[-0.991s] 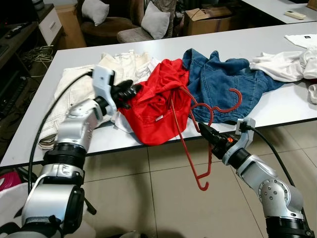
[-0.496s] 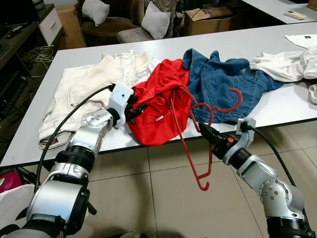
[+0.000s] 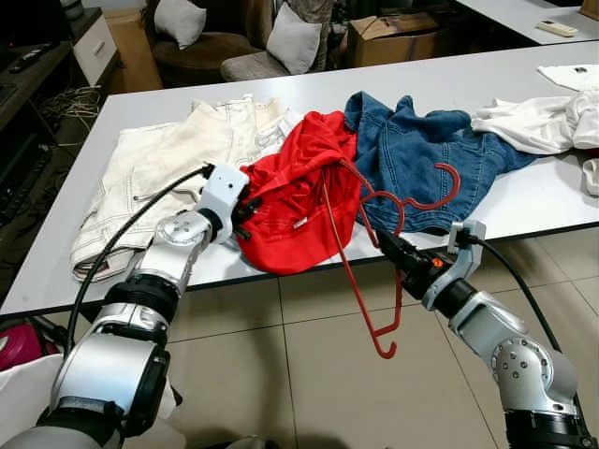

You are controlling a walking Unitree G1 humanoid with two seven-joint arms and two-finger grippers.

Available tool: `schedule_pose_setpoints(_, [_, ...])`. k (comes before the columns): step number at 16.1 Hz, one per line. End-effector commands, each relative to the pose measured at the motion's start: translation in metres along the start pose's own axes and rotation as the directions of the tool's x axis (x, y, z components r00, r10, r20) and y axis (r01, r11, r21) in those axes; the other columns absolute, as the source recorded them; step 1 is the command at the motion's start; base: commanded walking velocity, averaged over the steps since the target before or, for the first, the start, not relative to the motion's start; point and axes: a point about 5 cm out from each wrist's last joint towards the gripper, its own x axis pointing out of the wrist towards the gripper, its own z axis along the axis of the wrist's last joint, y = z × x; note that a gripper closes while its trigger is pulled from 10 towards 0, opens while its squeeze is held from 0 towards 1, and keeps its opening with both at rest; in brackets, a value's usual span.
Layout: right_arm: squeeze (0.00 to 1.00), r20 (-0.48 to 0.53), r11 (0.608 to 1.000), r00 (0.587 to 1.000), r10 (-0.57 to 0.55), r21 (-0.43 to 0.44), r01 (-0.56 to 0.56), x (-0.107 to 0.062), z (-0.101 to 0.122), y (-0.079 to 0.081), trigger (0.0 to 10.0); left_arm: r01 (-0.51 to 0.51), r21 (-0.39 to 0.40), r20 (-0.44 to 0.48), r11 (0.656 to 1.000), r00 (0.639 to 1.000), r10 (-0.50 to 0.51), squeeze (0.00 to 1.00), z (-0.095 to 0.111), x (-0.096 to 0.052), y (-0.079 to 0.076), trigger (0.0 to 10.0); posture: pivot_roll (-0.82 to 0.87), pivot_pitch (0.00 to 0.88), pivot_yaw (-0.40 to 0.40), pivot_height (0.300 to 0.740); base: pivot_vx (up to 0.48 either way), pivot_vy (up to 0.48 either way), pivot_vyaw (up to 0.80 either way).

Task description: Hang hanger

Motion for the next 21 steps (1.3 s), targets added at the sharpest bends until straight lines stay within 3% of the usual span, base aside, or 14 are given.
schedule_pose_setpoints(1, [0.00,0.020,1.000,1.000,0.014,0.004,-0.014,0.001,0.005,0.002,10.0,-0.040,0.008,-0.005,0.999,0.999,0.040,0.00,0.002,-0.001,0.009,0.0,-0.22,0.000,0.114,0.740,0.000,0.000,0.00])
schedule_pose_setpoints(5, [0.00,0.018,1.000,1.000,0.010,0.008,-0.010,0.003,0.001,0.004,10.0,-0.069,-0.025,0.045,0.997,0.996,0.071,0.00,0.006,-0.003,0.013,0.0,-0.21,0.000,0.119,0.740,0.000,0.000,0.00])
schedule_pose_setpoints(7, [0.00,0.020,1.000,1.000,0.009,0.007,-0.009,0.004,-0.001,0.004,10.0,-0.084,-0.015,0.104,0.996,0.991,0.085,0.00,0.018,-0.004,0.018,0.0,-0.21,0.000,0.122,0.740,0.000,0.000,0.00])
schedule_pose_setpoints(9, [0.00,0.039,1.000,0.999,0.005,0.011,-0.005,0.005,0.000,0.004,10.0,-0.035,0.060,0.269,0.998,0.963,0.017,0.00,0.050,-0.010,0.019,0.0,-0.20,0.000,0.121,0.740,0.000,0.000,0.00])
schedule_pose_setpoints(12, [0.00,0.059,0.999,0.998,0.029,0.037,-0.031,0.010,0.001,0.007,10.0,-0.020,0.230,0.391,0.973,0.918,-0.074,0.00,0.084,-0.022,0.016,0.0,-0.17,0.000,0.105,0.740,0.000,0.000,0.00])
schedule_pose_setpoints(16, [0.00,0.076,0.996,0.995,0.057,0.058,-0.062,0.022,0.002,0.013,10.0,0.023,0.340,0.377,0.940,0.913,-0.158,0.00,0.093,-0.031,0.011,0.0,-0.14,0.000,0.090,0.740,0.000,0.000,0.00])
schedule_pose_setpoints(19, [0.00,0.089,0.990,0.992,0.095,0.094,-0.103,0.027,0.004,0.018,10.0,0.047,0.339,0.396,0.939,0.899,-0.188,0.00,0.100,-0.035,0.004,0.0,-0.12,0.000,0.091,0.740,0.000,0.000,0.00])
schedule_pose_setpoints(21, [0.00,0.163,0.980,0.980,0.111,0.145,-0.135,0.032,0.008,0.021,10.0,0.109,0.357,0.317,0.928,0.920,-0.230,0.00,0.084,-0.032,-0.006,0.0,-0.12,0.000,0.095,0.740,0.000,0.000,0.00])
